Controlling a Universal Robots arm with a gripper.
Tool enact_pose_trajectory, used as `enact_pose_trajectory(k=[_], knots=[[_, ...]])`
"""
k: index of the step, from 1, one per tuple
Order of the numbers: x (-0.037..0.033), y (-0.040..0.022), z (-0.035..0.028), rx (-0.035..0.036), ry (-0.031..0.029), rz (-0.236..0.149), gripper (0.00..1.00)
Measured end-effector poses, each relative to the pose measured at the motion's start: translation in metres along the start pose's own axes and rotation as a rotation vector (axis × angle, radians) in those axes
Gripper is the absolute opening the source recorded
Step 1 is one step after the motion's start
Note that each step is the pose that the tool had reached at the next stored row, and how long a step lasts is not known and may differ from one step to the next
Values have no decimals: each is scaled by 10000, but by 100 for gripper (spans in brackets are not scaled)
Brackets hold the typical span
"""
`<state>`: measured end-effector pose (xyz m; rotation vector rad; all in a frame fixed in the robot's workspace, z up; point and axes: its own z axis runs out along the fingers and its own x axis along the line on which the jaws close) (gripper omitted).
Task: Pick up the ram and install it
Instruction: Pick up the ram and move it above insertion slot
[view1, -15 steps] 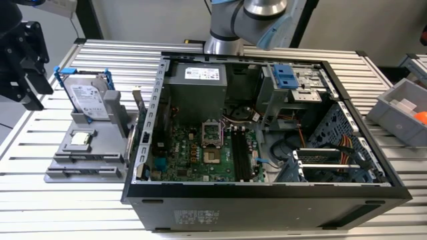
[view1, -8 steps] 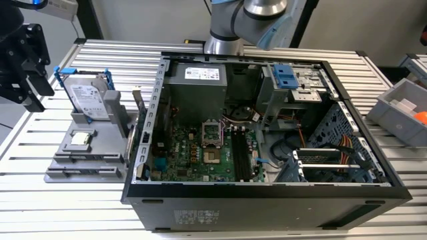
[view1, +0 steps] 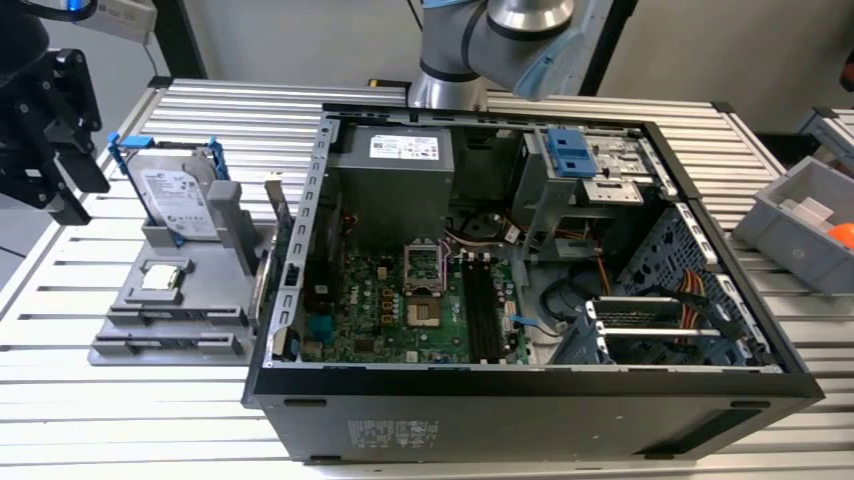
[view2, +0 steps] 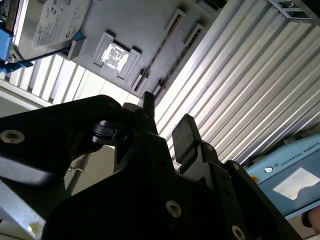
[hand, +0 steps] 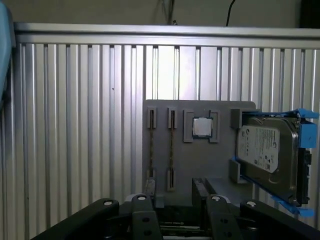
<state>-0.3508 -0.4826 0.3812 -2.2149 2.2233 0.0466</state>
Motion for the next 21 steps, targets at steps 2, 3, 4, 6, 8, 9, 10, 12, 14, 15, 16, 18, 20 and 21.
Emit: enact_pose_trajectory(k=[2, 3, 4, 6, 8, 9, 10, 12, 14, 15, 16, 18, 20, 21], knots=[[0, 0, 9, 18, 2, -1, 100], [0, 0, 16, 30, 2, -1, 100], [1, 0, 22, 39, 2, -1, 100], [1, -1, 36, 62, 2, -1, 100], [1, -1, 48, 74, 4, -2, 100], [1, -1, 54, 77, 4, -2, 100], [1, -1, 61, 80, 3, -2, 100], [2, -1, 73, 82, 4, -2, 100], [2, -1, 85, 86, 4, -2, 100], [2, -1, 91, 88, 4, -2, 100], [2, -2, 97, 90, 4, -2, 100], [3, -2, 111, 95, 4, -3, 100], [3, -2, 123, 98, 4, -2, 100], [2, -2, 130, 101, 4, -2, 100]])
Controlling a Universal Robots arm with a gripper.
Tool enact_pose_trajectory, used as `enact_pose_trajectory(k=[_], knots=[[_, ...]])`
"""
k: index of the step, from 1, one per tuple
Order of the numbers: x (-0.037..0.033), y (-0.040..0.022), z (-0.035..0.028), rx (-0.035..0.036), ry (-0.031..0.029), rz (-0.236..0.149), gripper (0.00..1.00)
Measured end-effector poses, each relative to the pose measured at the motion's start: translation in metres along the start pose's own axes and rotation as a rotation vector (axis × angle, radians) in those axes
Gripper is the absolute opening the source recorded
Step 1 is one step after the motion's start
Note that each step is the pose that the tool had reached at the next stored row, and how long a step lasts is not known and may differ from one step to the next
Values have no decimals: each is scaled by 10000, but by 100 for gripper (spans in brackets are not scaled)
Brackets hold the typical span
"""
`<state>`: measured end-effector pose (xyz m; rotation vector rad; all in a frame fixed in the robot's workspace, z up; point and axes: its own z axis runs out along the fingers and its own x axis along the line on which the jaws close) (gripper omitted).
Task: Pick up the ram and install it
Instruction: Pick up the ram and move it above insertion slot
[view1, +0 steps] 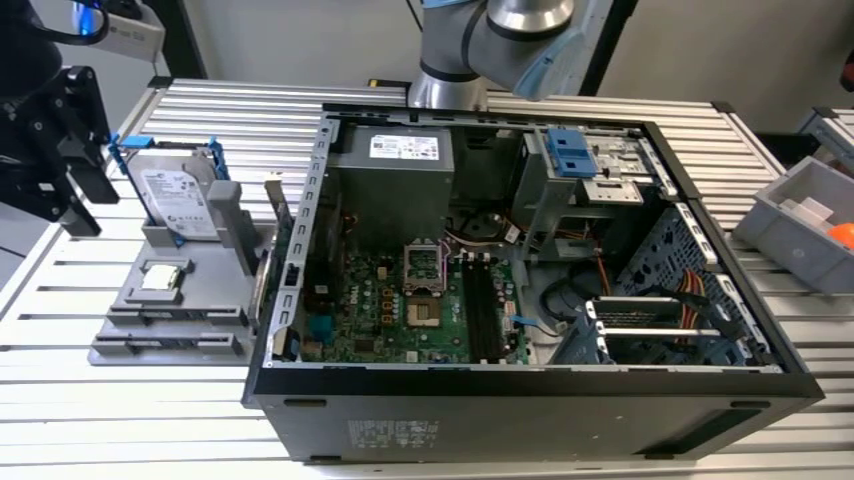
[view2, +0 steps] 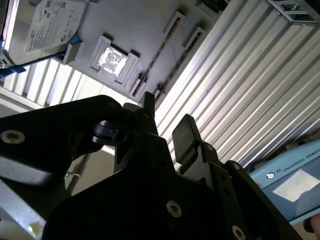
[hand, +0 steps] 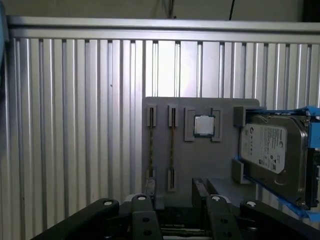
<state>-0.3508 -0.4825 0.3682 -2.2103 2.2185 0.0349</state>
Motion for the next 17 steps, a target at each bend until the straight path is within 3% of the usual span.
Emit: enact_pose_trajectory(k=[17], knots=[[3, -1, 111, 18, 0, -1, 100]])
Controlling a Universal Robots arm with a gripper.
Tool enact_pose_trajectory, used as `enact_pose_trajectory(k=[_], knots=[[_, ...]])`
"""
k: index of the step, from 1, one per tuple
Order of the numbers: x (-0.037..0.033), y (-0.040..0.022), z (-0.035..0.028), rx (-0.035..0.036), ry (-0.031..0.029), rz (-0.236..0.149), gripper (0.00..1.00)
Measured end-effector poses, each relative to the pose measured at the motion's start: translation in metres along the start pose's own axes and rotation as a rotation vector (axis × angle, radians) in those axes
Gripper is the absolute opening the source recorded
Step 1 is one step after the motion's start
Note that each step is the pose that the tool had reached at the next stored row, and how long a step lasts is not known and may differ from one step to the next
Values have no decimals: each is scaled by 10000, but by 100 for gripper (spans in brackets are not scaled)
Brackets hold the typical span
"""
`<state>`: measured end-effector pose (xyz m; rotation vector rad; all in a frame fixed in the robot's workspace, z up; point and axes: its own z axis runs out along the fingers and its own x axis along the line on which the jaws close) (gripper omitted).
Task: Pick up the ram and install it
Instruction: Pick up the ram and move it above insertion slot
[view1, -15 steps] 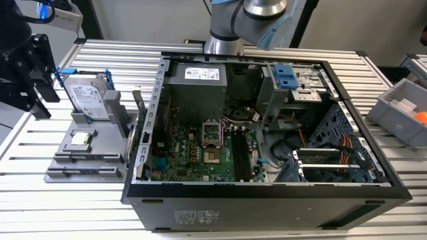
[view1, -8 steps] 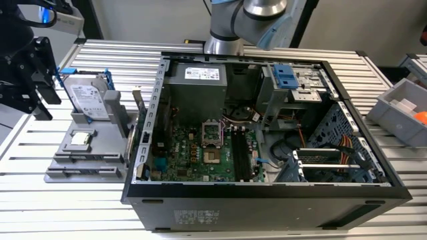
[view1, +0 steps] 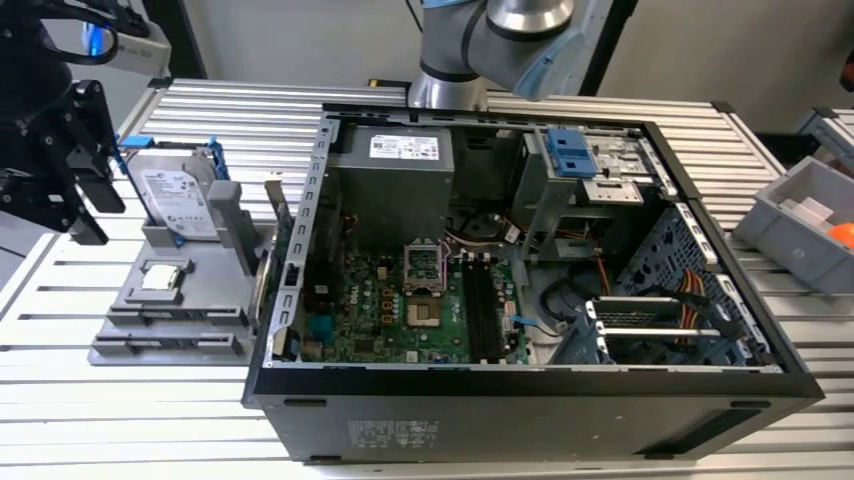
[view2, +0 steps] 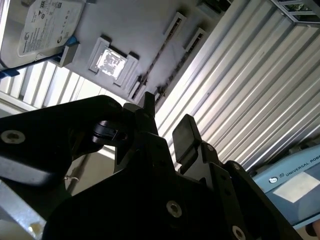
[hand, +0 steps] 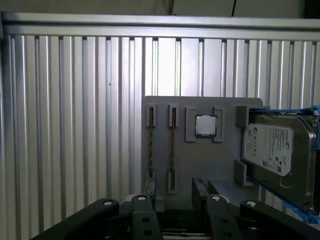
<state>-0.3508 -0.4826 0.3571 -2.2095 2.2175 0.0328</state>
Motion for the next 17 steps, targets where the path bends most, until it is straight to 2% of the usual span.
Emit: enact_pose_trajectory(k=[17], knots=[[2, -1, 116, 10, 1, 0, 100]])
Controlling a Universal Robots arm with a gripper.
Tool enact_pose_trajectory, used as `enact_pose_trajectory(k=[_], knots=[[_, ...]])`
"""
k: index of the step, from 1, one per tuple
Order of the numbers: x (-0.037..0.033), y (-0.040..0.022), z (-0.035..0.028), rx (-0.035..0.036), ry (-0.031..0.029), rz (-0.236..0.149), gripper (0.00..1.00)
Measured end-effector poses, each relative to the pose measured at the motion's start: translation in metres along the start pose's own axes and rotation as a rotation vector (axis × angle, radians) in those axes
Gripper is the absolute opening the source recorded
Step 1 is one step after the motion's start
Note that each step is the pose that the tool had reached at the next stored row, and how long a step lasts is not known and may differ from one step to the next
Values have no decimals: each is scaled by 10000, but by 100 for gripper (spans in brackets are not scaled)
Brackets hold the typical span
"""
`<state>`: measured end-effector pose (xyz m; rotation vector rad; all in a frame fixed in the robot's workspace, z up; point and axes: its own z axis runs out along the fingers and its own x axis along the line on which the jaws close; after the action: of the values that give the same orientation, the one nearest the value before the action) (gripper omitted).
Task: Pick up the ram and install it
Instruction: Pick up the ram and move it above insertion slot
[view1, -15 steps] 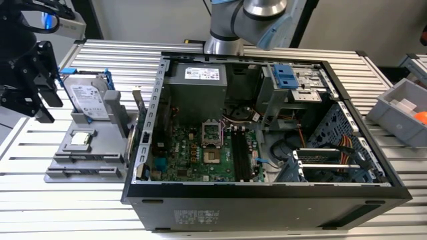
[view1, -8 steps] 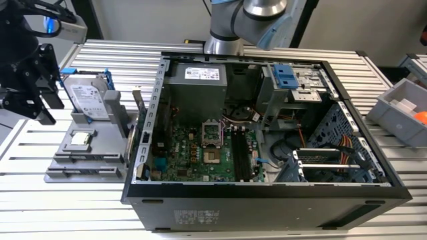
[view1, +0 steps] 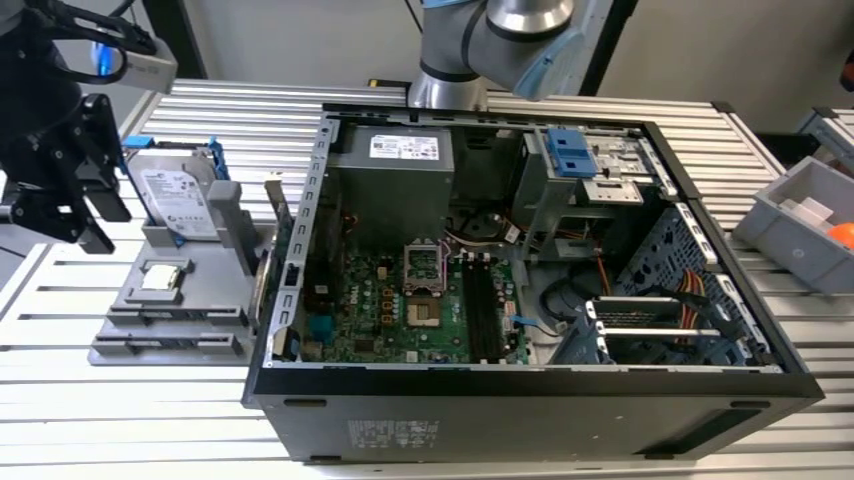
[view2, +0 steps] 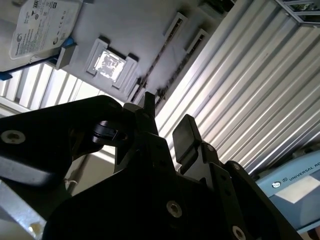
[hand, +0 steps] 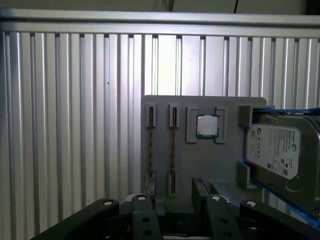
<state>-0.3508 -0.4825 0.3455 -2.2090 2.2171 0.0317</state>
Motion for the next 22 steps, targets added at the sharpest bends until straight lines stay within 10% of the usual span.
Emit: enact_pose_trajectory(k=[22], knots=[[4, -1, 153, 16, 3, -1, 100]])
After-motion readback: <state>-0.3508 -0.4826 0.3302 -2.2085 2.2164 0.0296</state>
